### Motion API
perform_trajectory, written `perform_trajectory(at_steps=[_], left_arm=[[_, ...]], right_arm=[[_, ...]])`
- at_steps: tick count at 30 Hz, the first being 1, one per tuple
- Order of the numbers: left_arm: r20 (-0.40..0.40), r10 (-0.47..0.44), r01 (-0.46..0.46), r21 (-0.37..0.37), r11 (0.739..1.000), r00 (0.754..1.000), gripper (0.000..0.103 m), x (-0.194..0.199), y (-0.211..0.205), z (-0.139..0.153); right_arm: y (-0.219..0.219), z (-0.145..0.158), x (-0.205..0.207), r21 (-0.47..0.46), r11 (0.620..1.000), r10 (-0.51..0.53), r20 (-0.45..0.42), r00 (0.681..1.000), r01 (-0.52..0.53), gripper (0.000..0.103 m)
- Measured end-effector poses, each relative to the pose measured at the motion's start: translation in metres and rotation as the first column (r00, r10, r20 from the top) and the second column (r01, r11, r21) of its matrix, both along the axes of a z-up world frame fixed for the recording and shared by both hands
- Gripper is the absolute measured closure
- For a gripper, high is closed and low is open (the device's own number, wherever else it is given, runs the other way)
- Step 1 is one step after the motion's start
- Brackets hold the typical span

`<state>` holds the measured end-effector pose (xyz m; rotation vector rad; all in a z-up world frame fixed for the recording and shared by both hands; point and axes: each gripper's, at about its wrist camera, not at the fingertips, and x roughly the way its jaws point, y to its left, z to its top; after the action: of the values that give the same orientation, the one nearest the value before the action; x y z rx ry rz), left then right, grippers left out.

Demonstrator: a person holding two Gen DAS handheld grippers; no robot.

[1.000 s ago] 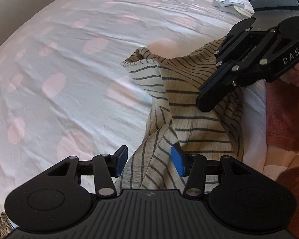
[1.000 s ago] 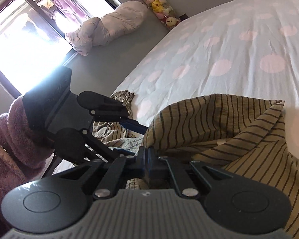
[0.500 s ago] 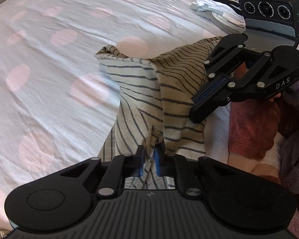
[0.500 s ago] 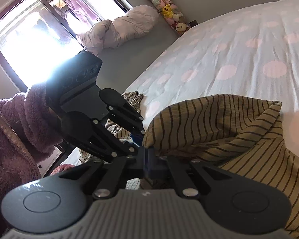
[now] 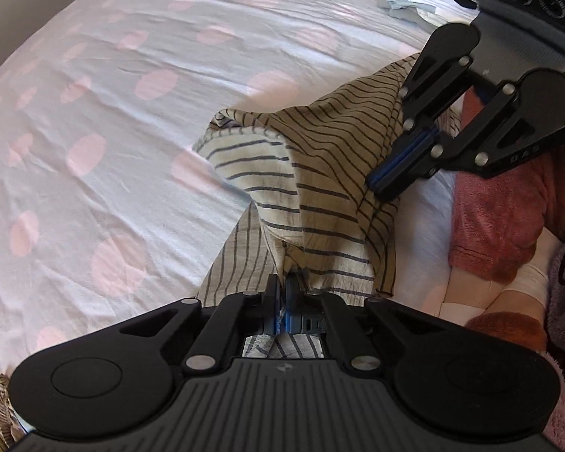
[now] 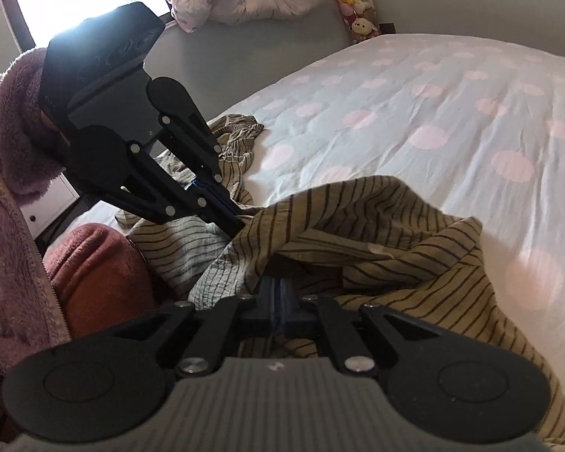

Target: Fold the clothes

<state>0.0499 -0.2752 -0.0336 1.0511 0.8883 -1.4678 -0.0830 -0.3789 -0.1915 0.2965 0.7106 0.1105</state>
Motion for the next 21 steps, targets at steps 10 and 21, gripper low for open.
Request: perform_trajectory(at_steps=[10,21], left_arm=[[0.027,0.152,-0.152,-0.012,0.988,0.988,0.102,0.019,0.012,-0.006],[0.011,0.245,-0.245,0.004,0.97,0.969,0.102,0.034,0.013,-0.021]], right_arm=[[-0.039,0.022,0.003,-0.281,0.959,-0.049,-0.114,0.992,0.015,0.081],[-0.137,-0.046,0.037,-0.224,0.974,-0.109,-0.269,0.957,0.048,0.08]])
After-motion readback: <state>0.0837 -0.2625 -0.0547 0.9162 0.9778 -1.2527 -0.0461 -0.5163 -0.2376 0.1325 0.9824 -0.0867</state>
